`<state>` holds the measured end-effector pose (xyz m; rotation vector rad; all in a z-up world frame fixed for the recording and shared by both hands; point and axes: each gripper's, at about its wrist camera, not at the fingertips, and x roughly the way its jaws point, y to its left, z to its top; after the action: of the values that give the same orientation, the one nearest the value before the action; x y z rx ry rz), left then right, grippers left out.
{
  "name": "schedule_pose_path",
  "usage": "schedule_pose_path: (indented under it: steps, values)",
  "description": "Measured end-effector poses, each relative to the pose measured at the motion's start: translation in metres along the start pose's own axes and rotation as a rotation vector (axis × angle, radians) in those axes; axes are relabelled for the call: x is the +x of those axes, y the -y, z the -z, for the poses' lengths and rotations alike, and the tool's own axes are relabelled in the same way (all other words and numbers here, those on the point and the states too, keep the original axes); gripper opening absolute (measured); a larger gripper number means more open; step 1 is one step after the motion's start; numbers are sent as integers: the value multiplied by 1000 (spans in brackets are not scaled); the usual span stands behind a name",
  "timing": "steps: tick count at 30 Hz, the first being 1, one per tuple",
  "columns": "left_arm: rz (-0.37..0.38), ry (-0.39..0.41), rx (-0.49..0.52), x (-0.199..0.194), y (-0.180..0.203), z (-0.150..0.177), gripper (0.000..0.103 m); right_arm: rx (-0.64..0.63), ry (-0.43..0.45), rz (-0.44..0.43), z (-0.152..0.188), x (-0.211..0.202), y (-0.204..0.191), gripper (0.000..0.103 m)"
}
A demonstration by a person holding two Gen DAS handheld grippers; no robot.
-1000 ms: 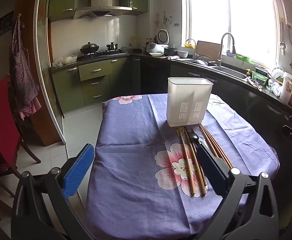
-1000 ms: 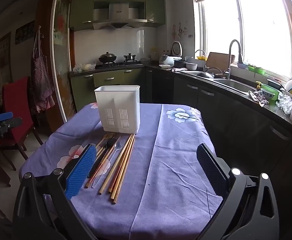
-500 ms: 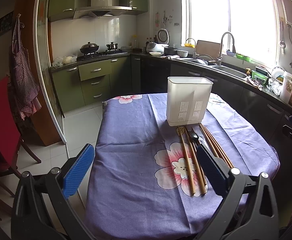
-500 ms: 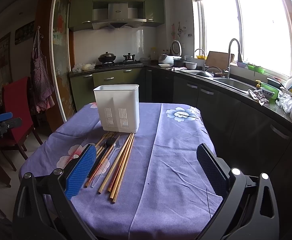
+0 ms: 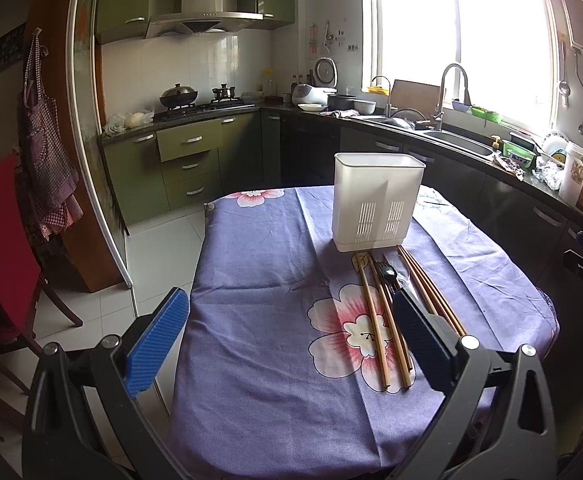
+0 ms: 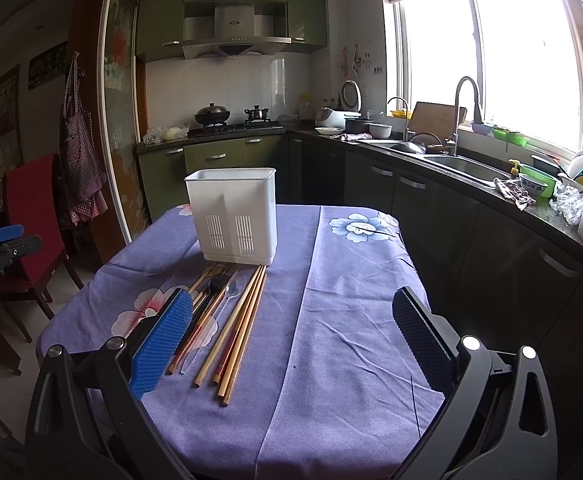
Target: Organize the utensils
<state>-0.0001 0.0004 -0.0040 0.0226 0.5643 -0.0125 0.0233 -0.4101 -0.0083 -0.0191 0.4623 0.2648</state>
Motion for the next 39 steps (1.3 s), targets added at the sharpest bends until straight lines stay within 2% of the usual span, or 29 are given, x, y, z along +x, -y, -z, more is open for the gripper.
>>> schedule_pose_path:
  steps: [39]
  values:
    - [3, -4, 1, 2, 1, 3, 97, 0, -4, 3, 2, 1, 1, 99]
